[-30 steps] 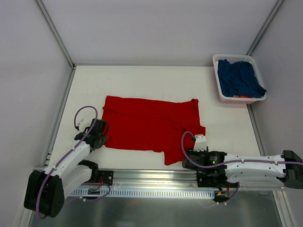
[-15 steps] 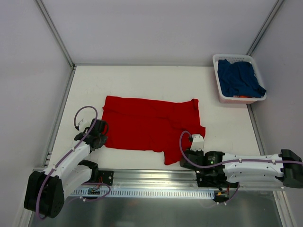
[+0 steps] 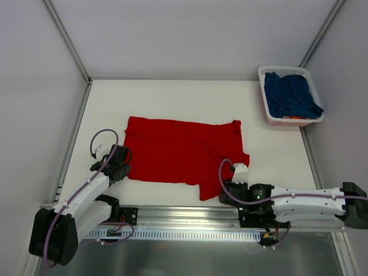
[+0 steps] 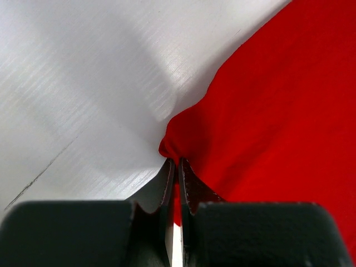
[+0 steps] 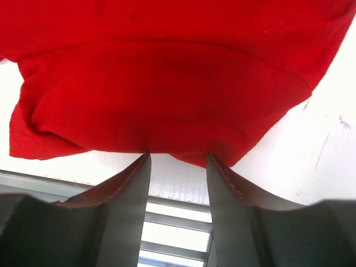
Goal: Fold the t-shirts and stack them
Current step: Grap the side of the flattened tshirt closest away from the robot with both arms, then fold the other side of the tshirt into a rectangle
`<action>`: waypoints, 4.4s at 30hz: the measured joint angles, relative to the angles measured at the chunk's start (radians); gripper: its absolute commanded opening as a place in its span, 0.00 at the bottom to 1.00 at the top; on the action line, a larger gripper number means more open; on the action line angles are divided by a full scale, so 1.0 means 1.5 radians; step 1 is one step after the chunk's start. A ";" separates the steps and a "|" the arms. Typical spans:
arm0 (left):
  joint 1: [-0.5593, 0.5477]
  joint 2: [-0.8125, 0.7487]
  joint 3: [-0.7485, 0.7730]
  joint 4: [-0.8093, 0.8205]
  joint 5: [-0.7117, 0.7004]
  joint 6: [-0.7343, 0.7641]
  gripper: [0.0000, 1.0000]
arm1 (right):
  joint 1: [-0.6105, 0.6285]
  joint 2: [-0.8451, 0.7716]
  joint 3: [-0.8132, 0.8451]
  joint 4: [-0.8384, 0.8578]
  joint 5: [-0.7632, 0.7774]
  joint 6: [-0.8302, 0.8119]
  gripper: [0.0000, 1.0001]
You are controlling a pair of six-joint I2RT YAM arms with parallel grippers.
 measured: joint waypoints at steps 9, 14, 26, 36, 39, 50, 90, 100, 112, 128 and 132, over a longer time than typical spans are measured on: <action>0.000 0.000 -0.001 0.002 0.000 0.001 0.00 | 0.000 -0.015 0.016 -0.038 0.009 0.022 0.52; 0.000 0.000 -0.001 0.002 0.000 0.001 0.00 | 0.000 -0.039 -0.022 -0.023 -0.005 0.050 0.52; 0.000 -0.004 -0.003 0.006 0.001 0.004 0.00 | 0.012 -0.028 -0.039 0.004 -0.002 0.083 0.39; 0.000 -0.009 -0.007 0.010 0.001 0.009 0.00 | 0.016 -0.018 -0.043 0.026 -0.005 0.090 0.00; 0.000 -0.010 -0.007 0.010 0.001 0.011 0.00 | 0.017 -0.018 -0.042 0.025 -0.005 0.089 0.00; 0.000 -0.069 0.013 -0.002 0.019 0.036 0.00 | 0.019 -0.033 0.063 -0.066 0.033 0.056 0.01; 0.064 0.193 0.311 0.091 -0.002 0.160 0.00 | -0.421 0.082 0.251 0.023 0.027 -0.380 0.00; 0.098 0.302 0.364 0.147 0.031 0.189 0.00 | -0.510 0.163 0.311 0.091 -0.018 -0.453 0.00; 0.100 0.455 0.444 0.196 0.053 0.193 0.00 | -0.582 0.305 0.380 0.159 -0.071 -0.506 0.00; 0.132 0.601 0.542 0.222 0.069 0.194 0.00 | -0.660 0.468 0.436 0.230 -0.120 -0.534 0.00; 0.138 0.625 0.554 0.225 0.070 0.194 0.00 | -0.673 0.491 0.437 0.242 -0.126 -0.535 0.00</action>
